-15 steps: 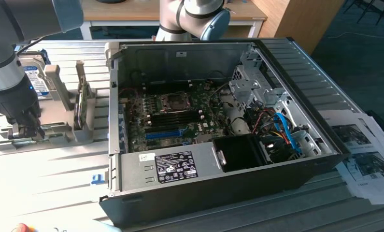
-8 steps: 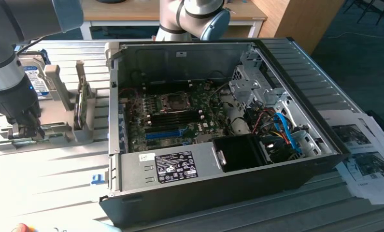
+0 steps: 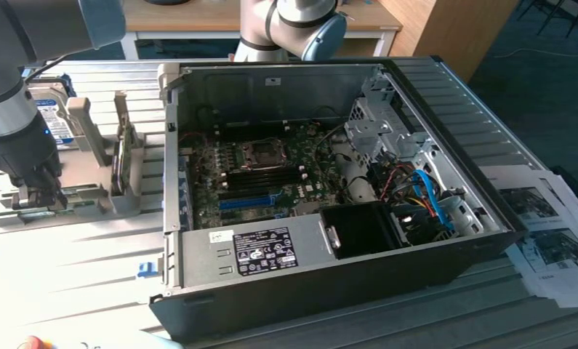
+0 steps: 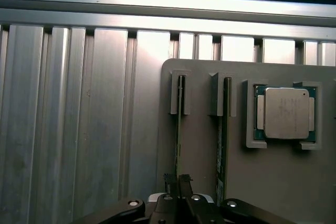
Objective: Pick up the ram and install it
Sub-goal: 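Pick up the ram and move it above insertion slot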
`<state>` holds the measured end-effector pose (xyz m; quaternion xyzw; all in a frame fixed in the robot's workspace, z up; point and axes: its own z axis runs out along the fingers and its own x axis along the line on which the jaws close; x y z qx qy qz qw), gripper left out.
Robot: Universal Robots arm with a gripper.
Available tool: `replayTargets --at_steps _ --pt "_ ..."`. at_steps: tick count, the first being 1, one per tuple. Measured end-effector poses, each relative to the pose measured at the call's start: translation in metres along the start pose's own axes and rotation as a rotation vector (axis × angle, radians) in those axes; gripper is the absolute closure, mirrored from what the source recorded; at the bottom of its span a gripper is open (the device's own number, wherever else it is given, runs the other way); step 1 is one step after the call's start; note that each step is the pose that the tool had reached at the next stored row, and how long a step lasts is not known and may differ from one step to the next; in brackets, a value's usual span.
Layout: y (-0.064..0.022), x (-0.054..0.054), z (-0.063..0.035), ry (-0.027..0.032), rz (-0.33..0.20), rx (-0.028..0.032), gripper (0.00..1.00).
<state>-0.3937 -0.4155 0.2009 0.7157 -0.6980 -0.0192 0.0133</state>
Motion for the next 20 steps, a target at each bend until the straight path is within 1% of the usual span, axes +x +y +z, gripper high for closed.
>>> replayTargets --at_steps 20 --pt "0.0003 -0.0001 -0.0068 0.0001 0.0 -0.0001 0.88"
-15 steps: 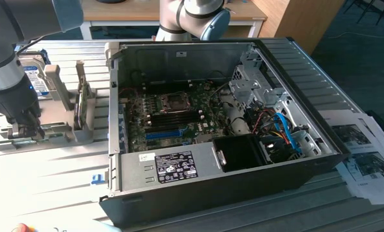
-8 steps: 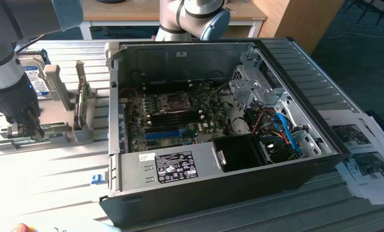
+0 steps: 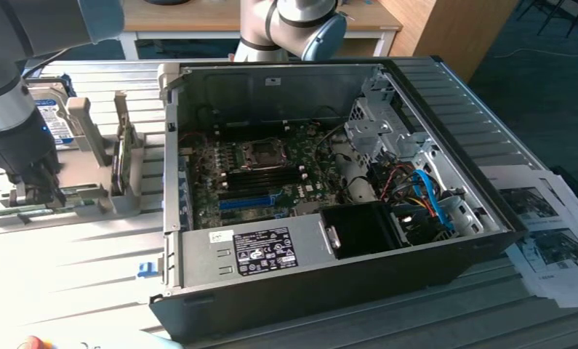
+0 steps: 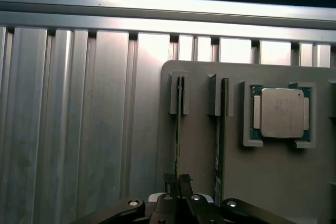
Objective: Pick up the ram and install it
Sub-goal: 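Pick up the ram and move it above insertion slot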
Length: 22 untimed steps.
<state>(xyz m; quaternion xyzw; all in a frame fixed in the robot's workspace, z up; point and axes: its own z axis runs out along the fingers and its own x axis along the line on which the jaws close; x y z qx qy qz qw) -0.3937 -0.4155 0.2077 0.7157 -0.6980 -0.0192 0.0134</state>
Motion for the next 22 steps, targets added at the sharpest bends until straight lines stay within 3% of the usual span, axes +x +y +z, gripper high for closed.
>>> replayTargets --at_steps 22 --pt "0.0007 0.0 -0.0143 -0.0001 0.0 0.0001 0.88"
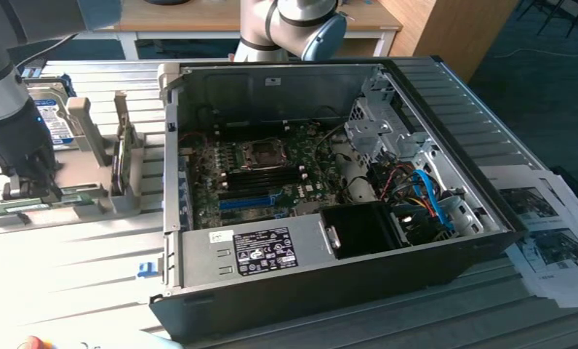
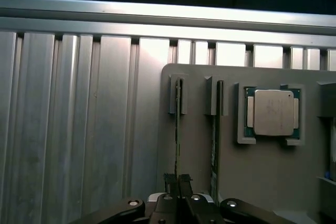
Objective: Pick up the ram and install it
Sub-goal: 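Pick up the ram and move it above insertion slot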
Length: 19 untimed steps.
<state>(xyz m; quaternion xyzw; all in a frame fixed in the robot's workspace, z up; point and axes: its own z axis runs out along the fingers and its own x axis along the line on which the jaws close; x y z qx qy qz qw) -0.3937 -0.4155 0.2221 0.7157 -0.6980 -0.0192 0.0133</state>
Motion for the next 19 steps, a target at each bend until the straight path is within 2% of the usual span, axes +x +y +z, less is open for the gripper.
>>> replayTargets --at_steps 19 --pt "0.0006 0.0 -0.0131 0.0 0.0 0.0 0.88"
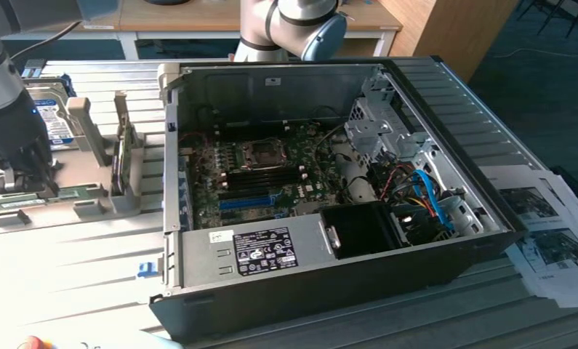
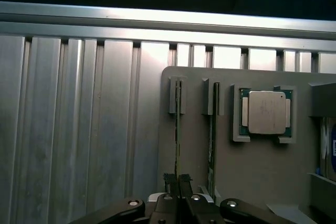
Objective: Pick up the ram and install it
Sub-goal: 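Pick up the ram and move it above insertion slot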
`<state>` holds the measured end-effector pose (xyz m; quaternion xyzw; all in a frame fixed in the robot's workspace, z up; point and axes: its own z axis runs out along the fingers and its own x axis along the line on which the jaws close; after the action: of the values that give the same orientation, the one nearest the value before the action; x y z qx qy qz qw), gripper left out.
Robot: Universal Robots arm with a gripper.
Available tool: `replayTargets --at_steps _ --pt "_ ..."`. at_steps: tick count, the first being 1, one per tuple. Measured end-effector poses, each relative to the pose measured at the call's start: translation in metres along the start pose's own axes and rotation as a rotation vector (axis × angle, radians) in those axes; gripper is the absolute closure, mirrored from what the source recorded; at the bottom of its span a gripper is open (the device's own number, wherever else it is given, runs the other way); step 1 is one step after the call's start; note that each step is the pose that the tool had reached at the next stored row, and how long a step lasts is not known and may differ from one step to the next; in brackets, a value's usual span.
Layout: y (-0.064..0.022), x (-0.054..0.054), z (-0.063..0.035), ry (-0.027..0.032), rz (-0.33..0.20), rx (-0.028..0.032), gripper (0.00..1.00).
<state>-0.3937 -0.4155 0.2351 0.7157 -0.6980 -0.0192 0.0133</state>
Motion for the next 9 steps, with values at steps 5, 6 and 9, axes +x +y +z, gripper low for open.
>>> replayTargets --at_steps 5,6,9 --pt "0.0002 0.0 -0.0043 0.0 0.0 0.0 0.88" --pt "0.0002 0.0 -0.0052 0.0 0.0 0.0 0.88" --pt "0.0003 -0.0001 -0.0076 0.0 0.0 0.0 0.88"
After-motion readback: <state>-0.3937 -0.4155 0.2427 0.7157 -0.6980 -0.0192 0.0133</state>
